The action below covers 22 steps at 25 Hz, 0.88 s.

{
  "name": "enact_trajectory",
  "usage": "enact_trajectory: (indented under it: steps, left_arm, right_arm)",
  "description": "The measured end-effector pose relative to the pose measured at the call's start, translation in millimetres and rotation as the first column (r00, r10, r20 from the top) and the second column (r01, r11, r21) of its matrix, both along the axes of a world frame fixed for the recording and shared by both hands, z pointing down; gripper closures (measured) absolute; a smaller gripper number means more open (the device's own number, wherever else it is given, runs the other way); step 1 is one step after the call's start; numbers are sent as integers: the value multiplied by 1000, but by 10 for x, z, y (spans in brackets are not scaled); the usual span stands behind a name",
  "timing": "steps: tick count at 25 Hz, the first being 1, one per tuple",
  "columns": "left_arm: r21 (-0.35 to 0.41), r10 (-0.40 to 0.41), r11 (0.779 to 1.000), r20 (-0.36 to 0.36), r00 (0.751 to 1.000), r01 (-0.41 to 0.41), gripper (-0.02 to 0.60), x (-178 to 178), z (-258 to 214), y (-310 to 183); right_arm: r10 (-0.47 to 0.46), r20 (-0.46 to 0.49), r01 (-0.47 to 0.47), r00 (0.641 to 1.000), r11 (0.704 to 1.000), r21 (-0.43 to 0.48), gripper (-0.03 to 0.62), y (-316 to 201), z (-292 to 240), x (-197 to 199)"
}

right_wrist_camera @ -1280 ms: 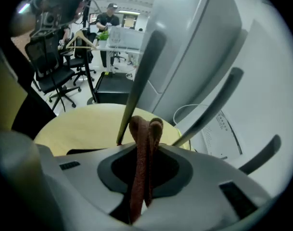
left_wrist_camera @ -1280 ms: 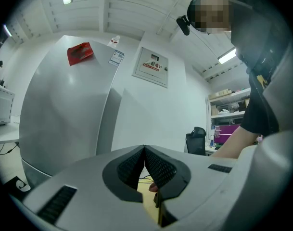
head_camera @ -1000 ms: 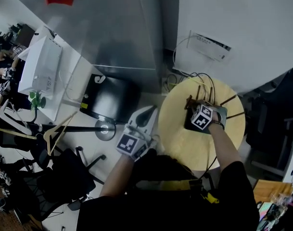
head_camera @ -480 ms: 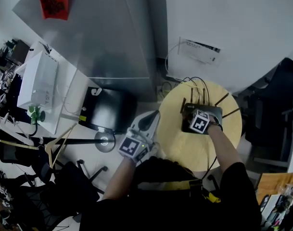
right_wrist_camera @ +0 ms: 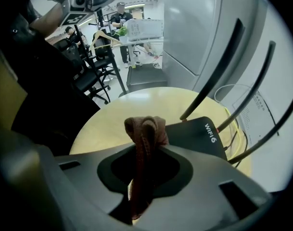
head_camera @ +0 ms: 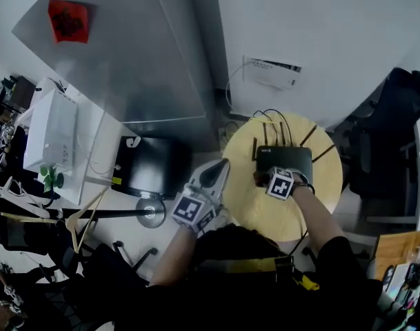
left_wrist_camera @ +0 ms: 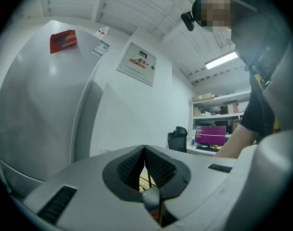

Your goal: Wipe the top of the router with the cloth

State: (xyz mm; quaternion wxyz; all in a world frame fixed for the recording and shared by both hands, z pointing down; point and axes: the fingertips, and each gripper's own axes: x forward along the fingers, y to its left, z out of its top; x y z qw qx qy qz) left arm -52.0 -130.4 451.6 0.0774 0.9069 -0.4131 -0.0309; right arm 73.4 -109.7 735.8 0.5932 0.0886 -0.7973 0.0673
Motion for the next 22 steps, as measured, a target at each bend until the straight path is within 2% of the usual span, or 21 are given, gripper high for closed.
enact_trajectory:
  steps: [5, 9, 13, 16, 19, 22]
  left_arm:
    - [-14, 23, 1000, -1, 1000, -23, 590, 73, 23, 48]
    - [-48, 40, 998, 26, 999, -39, 591, 112, 60, 87]
    - [-75, 54, 996, 37, 998, -51, 591, 144, 86, 142]
    - [-64, 51, 997, 19, 999, -50, 591, 134, 67, 120]
    - [-29, 34, 999, -35, 999, -35, 591, 124, 26, 60]
    - [-35, 45, 998, -39, 998, -47, 589, 155, 42, 38]
  right_arm:
    - [-23, 13, 23, 1000, 1000, 3, 530, 139, -80, 3]
    - [-21, 27, 21, 999, 1000, 2, 530, 200, -51, 5]
    - [-20, 58, 26, 998, 993, -116, 530, 397, 56, 15]
    - [-39, 113, 59, 993, 981, -185, 531, 493, -28, 58]
    - [-50, 142, 71, 989, 987, -143, 531, 374, -127, 254]
    - [-37, 120, 45, 992, 997, -59, 530, 138, -277, 471]
